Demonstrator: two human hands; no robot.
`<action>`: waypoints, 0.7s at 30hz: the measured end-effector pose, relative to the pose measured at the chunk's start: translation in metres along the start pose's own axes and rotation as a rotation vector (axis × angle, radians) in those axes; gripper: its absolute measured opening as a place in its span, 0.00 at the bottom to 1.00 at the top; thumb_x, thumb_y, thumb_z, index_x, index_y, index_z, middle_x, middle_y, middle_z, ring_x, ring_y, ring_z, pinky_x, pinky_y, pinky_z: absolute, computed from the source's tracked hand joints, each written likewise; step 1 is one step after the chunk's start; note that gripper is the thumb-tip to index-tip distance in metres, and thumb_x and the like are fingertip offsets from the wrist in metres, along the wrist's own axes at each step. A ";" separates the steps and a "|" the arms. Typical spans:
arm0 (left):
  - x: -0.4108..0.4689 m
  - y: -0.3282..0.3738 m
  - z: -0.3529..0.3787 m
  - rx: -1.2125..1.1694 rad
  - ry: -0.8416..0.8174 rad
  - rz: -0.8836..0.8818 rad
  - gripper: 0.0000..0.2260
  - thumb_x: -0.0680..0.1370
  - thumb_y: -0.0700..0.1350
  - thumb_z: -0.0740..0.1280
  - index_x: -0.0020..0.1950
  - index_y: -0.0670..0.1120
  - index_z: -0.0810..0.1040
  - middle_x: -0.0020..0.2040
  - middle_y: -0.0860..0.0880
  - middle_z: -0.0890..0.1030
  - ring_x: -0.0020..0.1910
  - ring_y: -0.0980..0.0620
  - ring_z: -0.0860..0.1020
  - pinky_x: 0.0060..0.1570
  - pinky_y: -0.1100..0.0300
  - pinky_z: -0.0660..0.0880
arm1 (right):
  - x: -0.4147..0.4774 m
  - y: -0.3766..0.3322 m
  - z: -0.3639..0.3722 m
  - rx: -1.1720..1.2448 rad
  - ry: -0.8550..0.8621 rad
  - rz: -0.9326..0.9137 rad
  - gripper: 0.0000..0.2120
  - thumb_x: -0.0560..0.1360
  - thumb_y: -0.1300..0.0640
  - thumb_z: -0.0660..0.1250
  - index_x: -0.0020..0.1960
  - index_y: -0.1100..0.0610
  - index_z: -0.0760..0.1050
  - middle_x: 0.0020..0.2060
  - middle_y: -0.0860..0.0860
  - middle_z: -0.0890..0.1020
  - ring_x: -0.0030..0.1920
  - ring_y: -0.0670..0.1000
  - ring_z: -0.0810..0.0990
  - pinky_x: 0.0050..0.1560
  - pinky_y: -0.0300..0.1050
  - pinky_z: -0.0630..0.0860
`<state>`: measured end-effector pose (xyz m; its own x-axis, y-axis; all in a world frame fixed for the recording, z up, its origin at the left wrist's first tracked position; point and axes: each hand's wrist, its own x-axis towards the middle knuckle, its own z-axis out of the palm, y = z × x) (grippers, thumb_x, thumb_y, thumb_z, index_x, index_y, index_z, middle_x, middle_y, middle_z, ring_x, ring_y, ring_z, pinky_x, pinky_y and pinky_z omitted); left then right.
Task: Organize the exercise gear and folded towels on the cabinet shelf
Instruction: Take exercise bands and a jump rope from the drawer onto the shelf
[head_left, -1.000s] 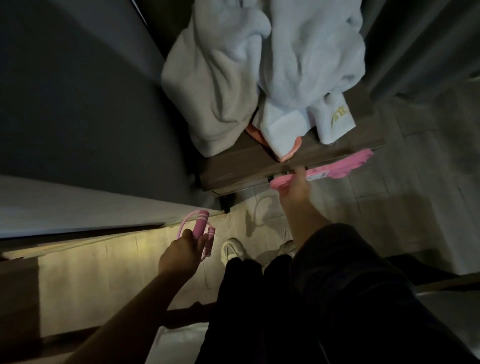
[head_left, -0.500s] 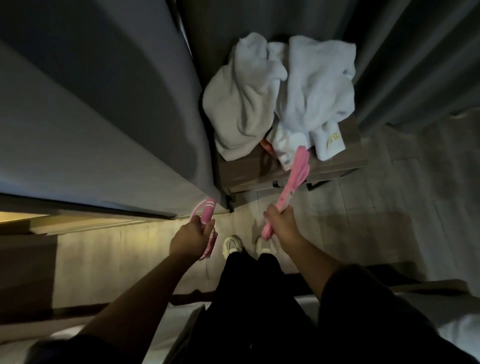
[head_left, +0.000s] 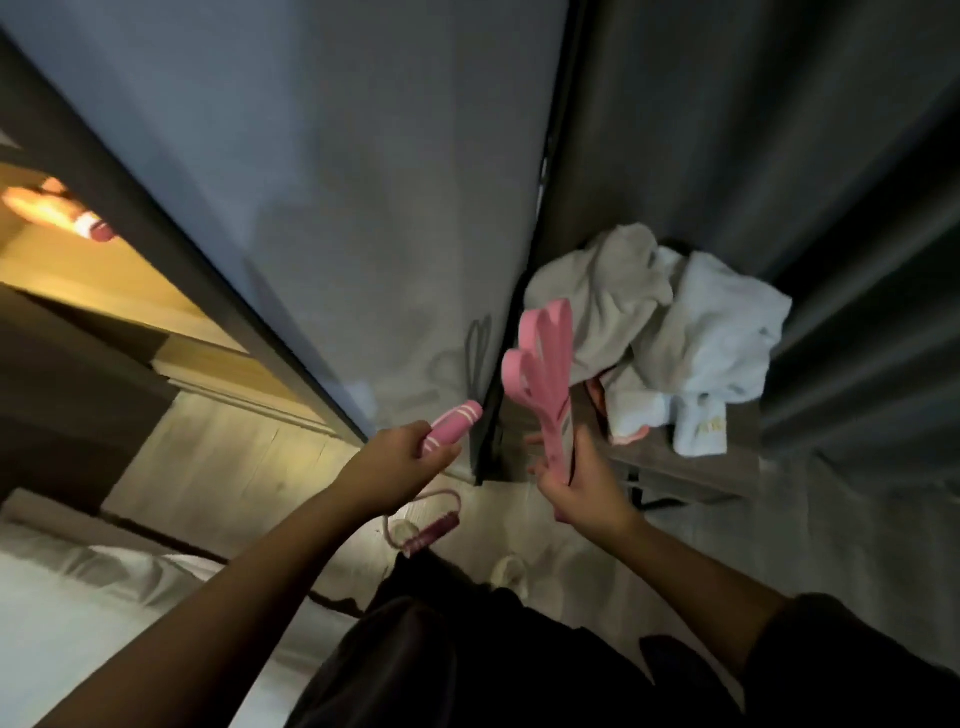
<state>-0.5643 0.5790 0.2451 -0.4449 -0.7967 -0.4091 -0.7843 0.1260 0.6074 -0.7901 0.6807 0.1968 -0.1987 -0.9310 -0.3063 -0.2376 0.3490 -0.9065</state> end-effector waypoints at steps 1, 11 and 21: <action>-0.006 -0.002 -0.009 -0.048 0.024 -0.010 0.12 0.79 0.56 0.65 0.41 0.50 0.72 0.32 0.50 0.75 0.29 0.50 0.77 0.35 0.52 0.74 | 0.002 -0.012 0.003 -0.007 -0.010 -0.062 0.18 0.70 0.47 0.66 0.59 0.46 0.68 0.50 0.48 0.81 0.43 0.51 0.82 0.38 0.49 0.80; -0.059 -0.076 -0.115 -0.324 0.394 -0.144 0.22 0.75 0.64 0.65 0.52 0.46 0.81 0.46 0.45 0.83 0.45 0.49 0.80 0.51 0.46 0.78 | 0.048 -0.135 0.118 -0.072 -0.288 -0.372 0.12 0.70 0.51 0.67 0.50 0.43 0.68 0.40 0.36 0.79 0.37 0.37 0.79 0.33 0.31 0.74; -0.080 -0.199 -0.238 -0.494 0.682 -0.217 0.16 0.79 0.57 0.64 0.50 0.45 0.81 0.33 0.53 0.78 0.34 0.55 0.76 0.34 0.57 0.70 | 0.125 -0.252 0.310 -0.177 -0.403 -0.472 0.15 0.69 0.56 0.69 0.52 0.50 0.68 0.40 0.48 0.77 0.40 0.50 0.79 0.36 0.51 0.79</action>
<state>-0.2693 0.4769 0.3191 0.1728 -0.9737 -0.1486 -0.4743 -0.2145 0.8538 -0.4600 0.4432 0.2971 0.3304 -0.9438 -0.0024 -0.3724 -0.1280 -0.9192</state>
